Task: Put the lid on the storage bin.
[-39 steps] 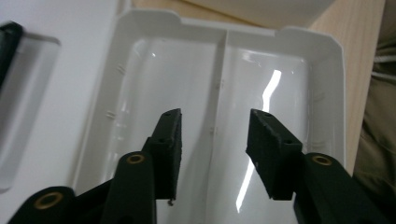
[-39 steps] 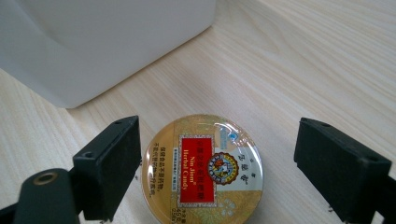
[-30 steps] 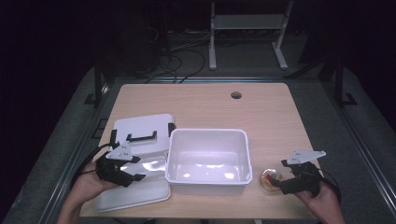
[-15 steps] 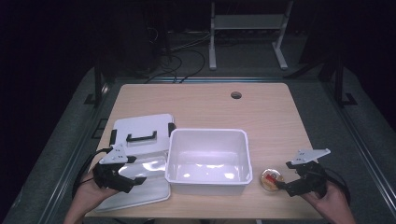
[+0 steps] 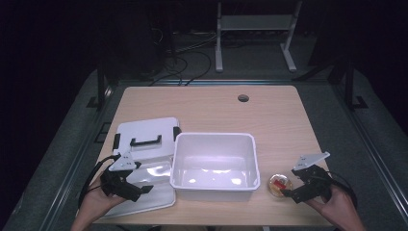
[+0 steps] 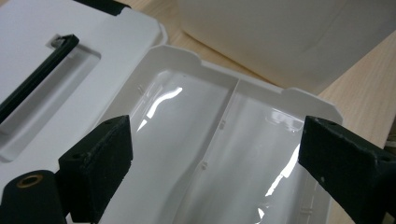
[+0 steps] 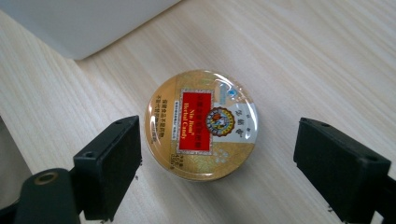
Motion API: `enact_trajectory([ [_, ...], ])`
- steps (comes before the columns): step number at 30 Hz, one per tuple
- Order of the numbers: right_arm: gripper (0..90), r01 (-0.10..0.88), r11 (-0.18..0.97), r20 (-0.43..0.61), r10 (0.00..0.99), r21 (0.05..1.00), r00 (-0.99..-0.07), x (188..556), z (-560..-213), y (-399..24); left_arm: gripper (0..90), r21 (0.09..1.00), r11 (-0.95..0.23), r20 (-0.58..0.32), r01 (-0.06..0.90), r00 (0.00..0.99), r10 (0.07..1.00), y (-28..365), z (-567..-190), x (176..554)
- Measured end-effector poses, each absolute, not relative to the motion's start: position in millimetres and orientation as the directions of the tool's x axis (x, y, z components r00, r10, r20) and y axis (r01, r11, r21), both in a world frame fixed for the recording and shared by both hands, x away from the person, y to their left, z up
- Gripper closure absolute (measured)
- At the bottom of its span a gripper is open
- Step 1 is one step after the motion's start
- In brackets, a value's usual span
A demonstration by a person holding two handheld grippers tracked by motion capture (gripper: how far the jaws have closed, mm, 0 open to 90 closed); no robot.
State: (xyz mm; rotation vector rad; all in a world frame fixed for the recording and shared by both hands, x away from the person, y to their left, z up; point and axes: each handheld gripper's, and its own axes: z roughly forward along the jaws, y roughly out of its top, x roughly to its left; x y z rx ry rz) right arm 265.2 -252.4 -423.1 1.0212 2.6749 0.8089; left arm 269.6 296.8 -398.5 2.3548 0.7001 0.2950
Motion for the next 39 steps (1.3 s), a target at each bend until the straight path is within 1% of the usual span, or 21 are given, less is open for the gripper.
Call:
enact_trajectory([
  [7, 14.6, 0.554, 0.642, 0.027, 0.64, 0.53, -0.768, 266.1, -427.1, -247.9, 9.6, 0.636, -0.651, 0.03, 0.414, 0.831, 0.556, 296.8, -402.0, 269.3],
  [9, 14.5, 0.559, 0.662, 0.036, 0.629, 0.5, -0.777, 270.0, -430.8, -243.2, 9.6, 0.635, -0.656, 0.033, 0.407, 0.835, 0.55, 296.4, -401.5, 269.4],
  [17, 14.6, 0.55, 0.703, 0.028, 0.605, 0.451, -0.796, 276.6, -434.9, -230.7, 9.6, 0.638, -0.653, 0.029, 0.408, 0.835, 0.55, 299.5, -401.1, 268.7],
  [18, 14.6, 0.546, 0.726, 0.021, 0.593, 0.419, -0.805, 278.2, -436.2, -226.7, 9.2, 0.643, -0.645, 0.022, 0.412, 0.833, 0.554, 302.1, -400.6, 269.0],
  [24, 15.3, 0.54, 0.759, 0.013, 0.575, 0.364, -0.818, 282.8, -439.2, -219.2, 8.9, 0.656, -0.63, 0.016, 0.417, 0.826, 0.564, 307.6, -398.4, 268.5],
  [25, 16.6, 0.535, 0.767, 0.009, 0.57, 0.354, -0.822, 284.1, -439.9, -218.7, 8.9, 0.654, -0.63, 0.015, 0.417, 0.826, 0.563, 307.6, -398.7, 268.7],
  [30, 18.7, 0.538, 0.771, 0.016, 0.567, 0.341, -0.823, 286.9, -441.2, -217.2, 7.7, 0.655, -0.626, 0.008, 0.423, 0.824, 0.566, 306.9, -399.7, 269.5],
  [39, 19.5, 0.535, 0.775, 0.026, 0.56, 0.336, -0.828, 287.9, -442.1, -218.1, 7.4, 0.662, -0.618, 0.003, 0.423, 0.824, 0.567, 307.7, -398.8, 269.2],
])
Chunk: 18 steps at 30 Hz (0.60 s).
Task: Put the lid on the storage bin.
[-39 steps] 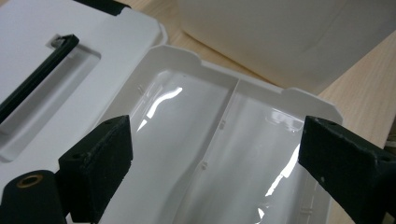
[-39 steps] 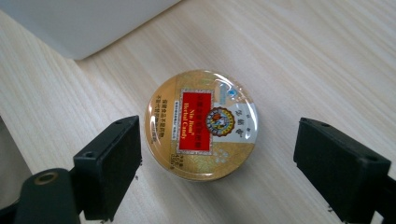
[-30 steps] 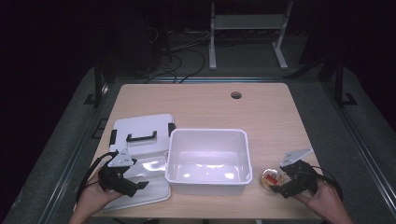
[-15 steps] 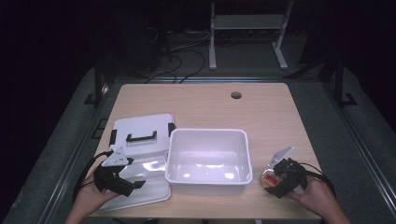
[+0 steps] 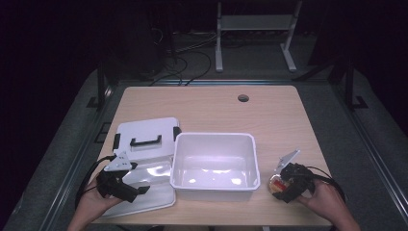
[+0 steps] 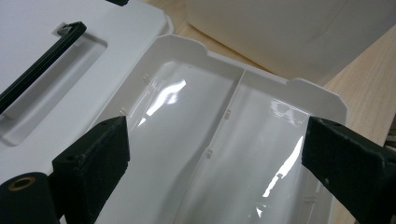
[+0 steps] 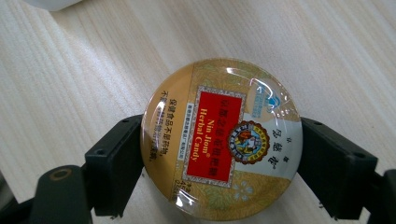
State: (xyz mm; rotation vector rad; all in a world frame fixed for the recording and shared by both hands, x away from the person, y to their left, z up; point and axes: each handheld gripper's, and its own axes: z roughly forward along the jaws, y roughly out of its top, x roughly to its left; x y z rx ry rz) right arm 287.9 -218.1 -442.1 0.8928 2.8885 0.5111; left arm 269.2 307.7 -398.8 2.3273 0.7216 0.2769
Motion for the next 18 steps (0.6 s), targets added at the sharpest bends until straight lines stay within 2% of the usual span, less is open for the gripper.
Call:
enact_trajectory([
  [9, 20.0, 0.501, 0.801, 0.025, 0.523, 0.327, -0.852, 288.2, -433.2, -222.1, 7.4, 0.659, -0.625, 0.004, 0.419, 0.829, 0.559, 307.9, -399.8, 268.6],
  [18, 20.0, 0.434, 0.826, -0.014, 0.47, 0.36, -0.883, 292.2, -401.7, -229.6, 7.4, 0.657, -0.631, 0.0, 0.413, 0.837, 0.548, 306.6, -400.5, 268.5],
])
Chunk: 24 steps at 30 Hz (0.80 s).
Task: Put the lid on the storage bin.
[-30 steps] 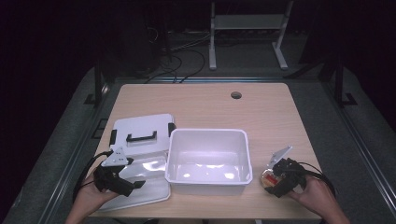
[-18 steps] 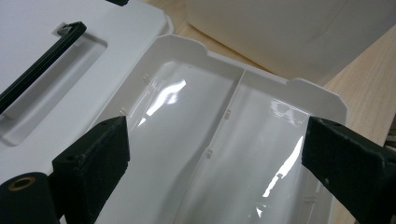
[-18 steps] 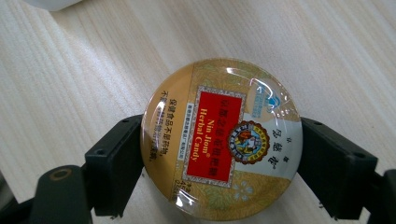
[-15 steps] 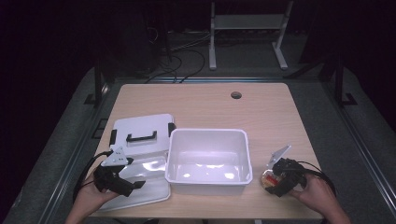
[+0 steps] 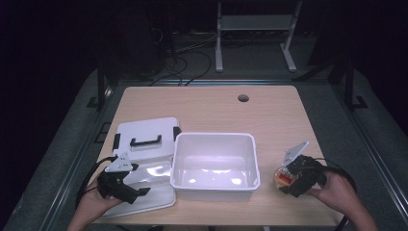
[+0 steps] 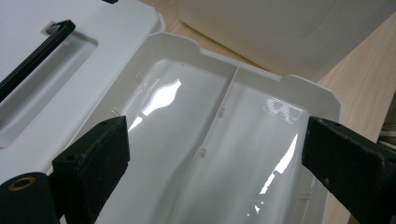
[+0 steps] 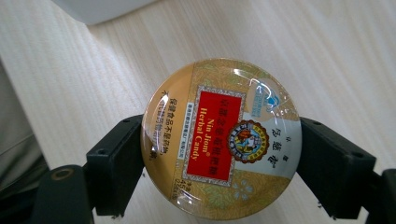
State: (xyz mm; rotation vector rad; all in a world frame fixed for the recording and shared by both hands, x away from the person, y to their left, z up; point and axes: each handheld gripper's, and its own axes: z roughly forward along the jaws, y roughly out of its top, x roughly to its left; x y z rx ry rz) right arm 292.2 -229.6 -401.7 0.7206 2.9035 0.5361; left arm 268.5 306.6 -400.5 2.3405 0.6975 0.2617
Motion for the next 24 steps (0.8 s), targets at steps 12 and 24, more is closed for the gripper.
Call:
enact_trajectory([
  [12, 20.1, 0.369, 0.853, -0.069, 0.421, 0.368, -0.905, 304.2, -354.7, -232.3, 7.4, 0.663, -0.617, -0.018, 0.423, 0.834, 0.552, 309.1, -400.3, 269.3],
  [24, 20.1, 0.302, 0.883, -0.105, 0.36, 0.359, -0.927, 311.4, -316.8, -217.4, 7.4, 0.663, -0.612, -0.025, 0.431, 0.83, 0.557, 311.4, -401.7, 270.0],
])
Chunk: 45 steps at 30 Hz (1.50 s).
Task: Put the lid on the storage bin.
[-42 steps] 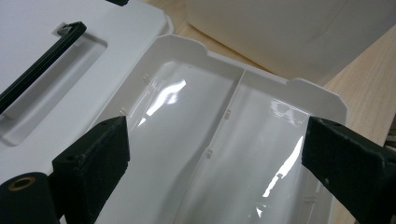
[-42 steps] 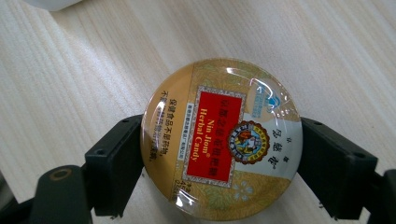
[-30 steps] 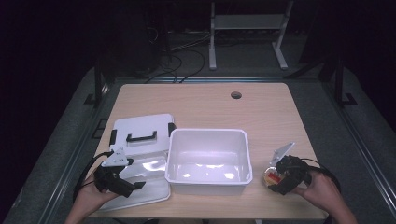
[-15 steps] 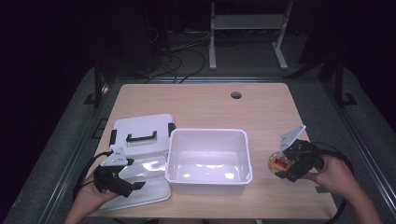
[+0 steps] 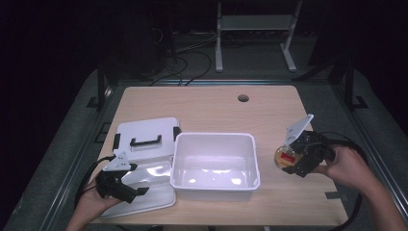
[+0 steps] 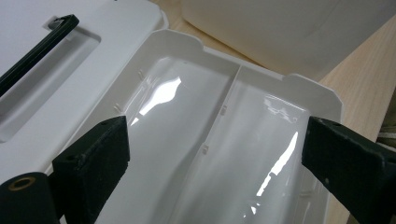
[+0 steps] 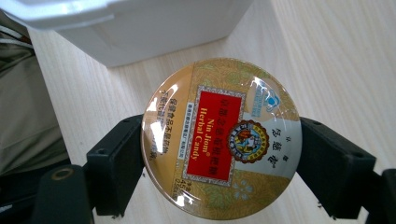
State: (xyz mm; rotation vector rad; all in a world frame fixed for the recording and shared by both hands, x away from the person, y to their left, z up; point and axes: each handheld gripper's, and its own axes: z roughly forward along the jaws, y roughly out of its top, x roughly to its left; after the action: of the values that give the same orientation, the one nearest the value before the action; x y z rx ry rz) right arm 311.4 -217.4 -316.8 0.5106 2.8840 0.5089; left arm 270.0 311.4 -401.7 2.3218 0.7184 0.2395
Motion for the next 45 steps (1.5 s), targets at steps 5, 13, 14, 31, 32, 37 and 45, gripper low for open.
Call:
enact_trajectory([
  [5, 20.1, 0.27, 0.888, -0.103, 0.328, 0.373, -0.939, 313.0, -302.5, -205.6, 7.4, 0.662, -0.613, -0.028, 0.431, 0.832, 0.554, 312.1, -402.6, 270.4],
  [13, 20.1, 0.217, 0.905, -0.116, 0.276, 0.367, -0.954, 315.4, -289.9, -183.0, 7.4, 0.664, -0.618, -0.019, 0.422, 0.835, 0.549, 311.9, -402.0, 269.3],
  [14, 20.1, 0.217, 0.905, -0.116, 0.276, 0.367, -0.954, 315.4, -289.9, -183.0, 7.4, 0.664, -0.618, -0.019, 0.422, 0.835, 0.549, 311.9, -402.0, 269.3],
  [31, 20.0, 0.111, 0.934, -0.109, 0.156, 0.34, -0.982, 322.0, -292.5, -120.7, 7.4, 0.663, -0.618, -0.023, 0.423, 0.836, 0.548, 314.7, -402.8, 269.7],
  [32, 20.0, 0.111, 0.934, -0.109, 0.156, 0.34, -0.982, 322.0, -292.5, -120.7, 7.4, 0.663, -0.618, -0.023, 0.423, 0.836, 0.548, 314.7, -402.8, 269.7],
  [37, 20.0, 0.114, 0.934, -0.093, 0.154, 0.338, -0.984, 327.3, -301.1, -110.1, 7.4, 0.662, -0.614, -0.027, 0.43, 0.832, 0.554, 315.6, -404.2, 269.8],
  [45, 20.0, 0.117, 0.94, -0.063, 0.144, 0.32, -0.988, 334.6, -318.1, -93.4, 7.4, 0.663, -0.612, -0.029, 0.431, 0.832, 0.554, 316.3, -405.2, 269.9],
])
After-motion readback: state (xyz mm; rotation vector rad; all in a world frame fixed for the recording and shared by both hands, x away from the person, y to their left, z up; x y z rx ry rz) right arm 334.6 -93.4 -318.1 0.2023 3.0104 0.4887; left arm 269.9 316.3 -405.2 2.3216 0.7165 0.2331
